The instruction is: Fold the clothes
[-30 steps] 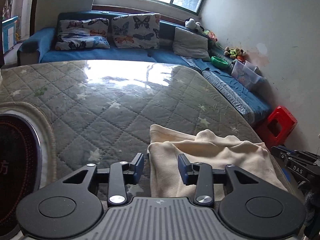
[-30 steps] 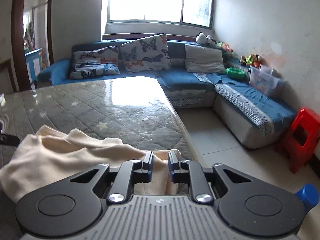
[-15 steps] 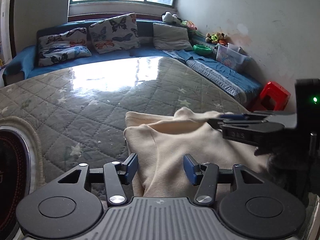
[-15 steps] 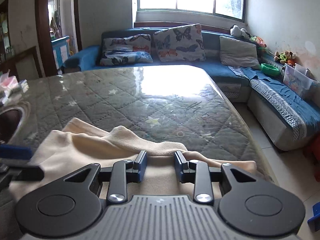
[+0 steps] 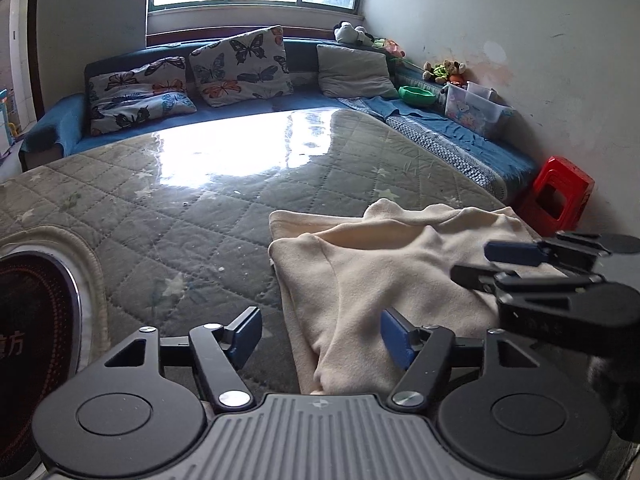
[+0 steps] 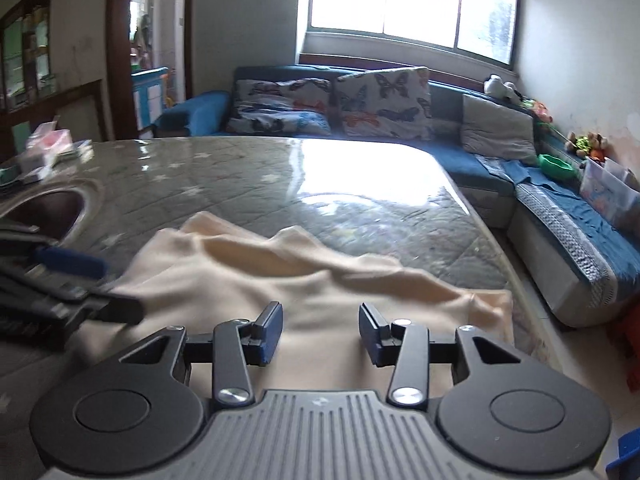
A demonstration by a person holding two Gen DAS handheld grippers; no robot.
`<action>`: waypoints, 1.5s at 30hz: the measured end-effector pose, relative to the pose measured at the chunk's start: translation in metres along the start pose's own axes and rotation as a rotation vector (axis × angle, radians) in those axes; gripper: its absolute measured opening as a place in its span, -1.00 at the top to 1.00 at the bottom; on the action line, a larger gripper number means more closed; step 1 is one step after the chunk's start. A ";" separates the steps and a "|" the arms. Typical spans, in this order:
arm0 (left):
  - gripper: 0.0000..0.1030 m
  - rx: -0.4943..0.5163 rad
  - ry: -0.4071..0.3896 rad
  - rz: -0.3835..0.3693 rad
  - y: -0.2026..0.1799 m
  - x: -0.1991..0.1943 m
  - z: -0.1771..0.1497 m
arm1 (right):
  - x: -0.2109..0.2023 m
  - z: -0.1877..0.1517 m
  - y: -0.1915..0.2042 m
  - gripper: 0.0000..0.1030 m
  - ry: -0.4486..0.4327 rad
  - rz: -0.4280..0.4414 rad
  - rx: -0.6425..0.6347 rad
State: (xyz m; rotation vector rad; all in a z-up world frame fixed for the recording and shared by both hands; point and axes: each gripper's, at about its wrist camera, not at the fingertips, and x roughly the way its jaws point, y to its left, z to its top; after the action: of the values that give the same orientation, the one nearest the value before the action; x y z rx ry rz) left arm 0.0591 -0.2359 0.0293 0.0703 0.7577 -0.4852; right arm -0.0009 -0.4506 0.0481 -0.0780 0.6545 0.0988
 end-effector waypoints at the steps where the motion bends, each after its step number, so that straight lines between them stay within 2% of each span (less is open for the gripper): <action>1: -0.39 -0.002 0.000 0.002 0.001 -0.001 -0.001 | -0.005 -0.005 0.001 0.15 -0.001 0.000 0.005; 6: -0.58 -0.012 0.003 0.015 0.003 -0.009 -0.009 | -0.032 -0.021 0.004 0.08 -0.033 -0.012 0.043; 11: -0.77 -0.014 0.020 0.039 0.004 -0.015 -0.019 | -0.037 -0.031 0.001 0.06 -0.024 -0.018 0.076; 15: -0.91 -0.019 0.028 0.052 0.006 -0.024 -0.027 | -0.047 -0.032 0.003 -0.03 -0.043 -0.014 0.106; 19: -1.00 -0.029 0.039 0.054 0.006 -0.032 -0.033 | -0.051 -0.039 0.015 -0.09 -0.041 -0.037 0.074; 21: -1.00 -0.031 0.043 0.056 0.007 -0.036 -0.037 | -0.056 -0.039 0.016 -0.25 -0.045 -0.024 0.081; 25: -1.00 -0.037 0.053 0.055 0.007 -0.043 -0.044 | -0.064 -0.044 0.020 -0.40 -0.040 -0.031 0.090; 28: -1.00 -0.029 0.051 0.061 0.004 -0.049 -0.051 | -0.069 -0.048 0.023 -0.44 -0.033 -0.032 0.105; 30: -1.00 -0.020 0.050 0.065 0.003 -0.053 -0.055 | -0.071 -0.051 0.024 -0.63 -0.029 -0.037 0.107; 34: -1.00 -0.005 0.042 0.074 0.000 -0.059 -0.063 | -0.076 -0.057 0.029 -0.68 -0.020 -0.041 0.109; 36: -1.00 -0.003 0.041 0.081 0.000 -0.061 -0.066 | -0.077 -0.059 0.031 -0.82 -0.013 -0.050 0.105; 41: -1.00 -0.001 0.039 0.094 0.000 -0.066 -0.074 | -0.085 -0.063 0.036 -0.99 -0.017 -0.087 0.083; 45: -1.00 -0.005 0.035 0.095 -0.001 -0.070 -0.078 | -0.089 -0.068 0.038 -0.99 -0.010 -0.090 0.093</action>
State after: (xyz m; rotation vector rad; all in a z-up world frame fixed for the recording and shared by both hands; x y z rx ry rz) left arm -0.0345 -0.1906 0.0197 0.1097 0.7863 -0.3929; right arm -0.1161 -0.4262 0.0472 -0.0177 0.6438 -0.0184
